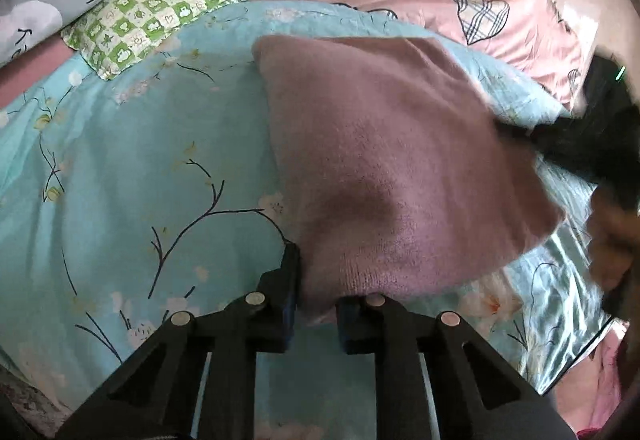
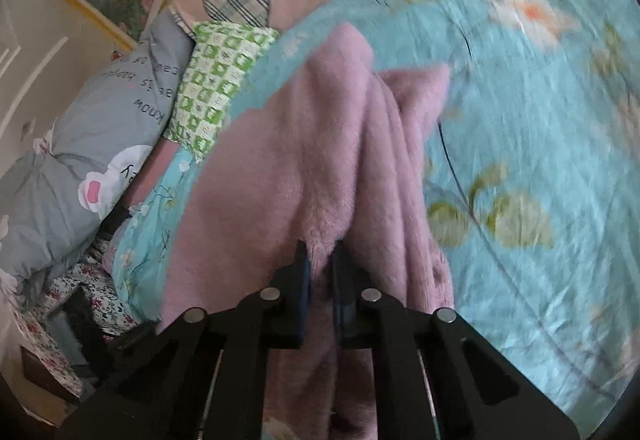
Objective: Fold small clothes
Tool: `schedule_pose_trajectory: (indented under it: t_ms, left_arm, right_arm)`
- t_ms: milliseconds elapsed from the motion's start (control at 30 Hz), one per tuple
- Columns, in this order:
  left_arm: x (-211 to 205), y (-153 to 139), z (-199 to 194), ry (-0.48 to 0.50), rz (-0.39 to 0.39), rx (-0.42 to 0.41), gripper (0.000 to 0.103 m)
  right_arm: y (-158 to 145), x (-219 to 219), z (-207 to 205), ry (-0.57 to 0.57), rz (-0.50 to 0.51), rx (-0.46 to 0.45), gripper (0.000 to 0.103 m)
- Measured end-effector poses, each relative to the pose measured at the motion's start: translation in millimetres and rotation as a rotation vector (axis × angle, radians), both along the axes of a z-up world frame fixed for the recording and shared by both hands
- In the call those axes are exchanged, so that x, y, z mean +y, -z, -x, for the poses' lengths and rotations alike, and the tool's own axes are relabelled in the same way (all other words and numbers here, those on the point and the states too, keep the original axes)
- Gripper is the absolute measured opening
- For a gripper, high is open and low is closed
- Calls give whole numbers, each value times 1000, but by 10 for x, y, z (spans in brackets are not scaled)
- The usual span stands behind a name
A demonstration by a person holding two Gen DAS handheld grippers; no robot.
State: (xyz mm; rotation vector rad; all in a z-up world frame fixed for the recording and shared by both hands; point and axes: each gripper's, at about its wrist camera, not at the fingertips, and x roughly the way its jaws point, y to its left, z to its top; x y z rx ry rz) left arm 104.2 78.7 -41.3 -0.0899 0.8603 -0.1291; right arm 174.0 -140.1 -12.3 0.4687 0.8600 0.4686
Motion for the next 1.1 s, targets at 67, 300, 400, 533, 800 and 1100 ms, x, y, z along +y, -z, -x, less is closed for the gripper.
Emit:
schedule_pose_trajectory:
  t_ms: [67,300,400,533,800,1100]
  left_arm:
    - [-44,-46,28,17,-12,-19,14]
    - [-193,70,47,31,-91,14,12]
    - [-185,90,68,42,-103,18,12]
    - [-206,83,99,79,-121,31,13]
    - [-63,-251,323,210,-11,40,20]
    - [116,-697,-837,132,258,-45,38]
  right_arm:
    - [-364,-38,19,-5,23,-86,9]
    - [-339,-189,-141,-43,163,-38,9]
    - [64,-231,-158,-32,153,27,9]
    - [227,-327,-83,9,85,-6,9]
    - [-179,-342,41,59,115,-18,16]
    - [-580,121,-520,11,13,-90,48]
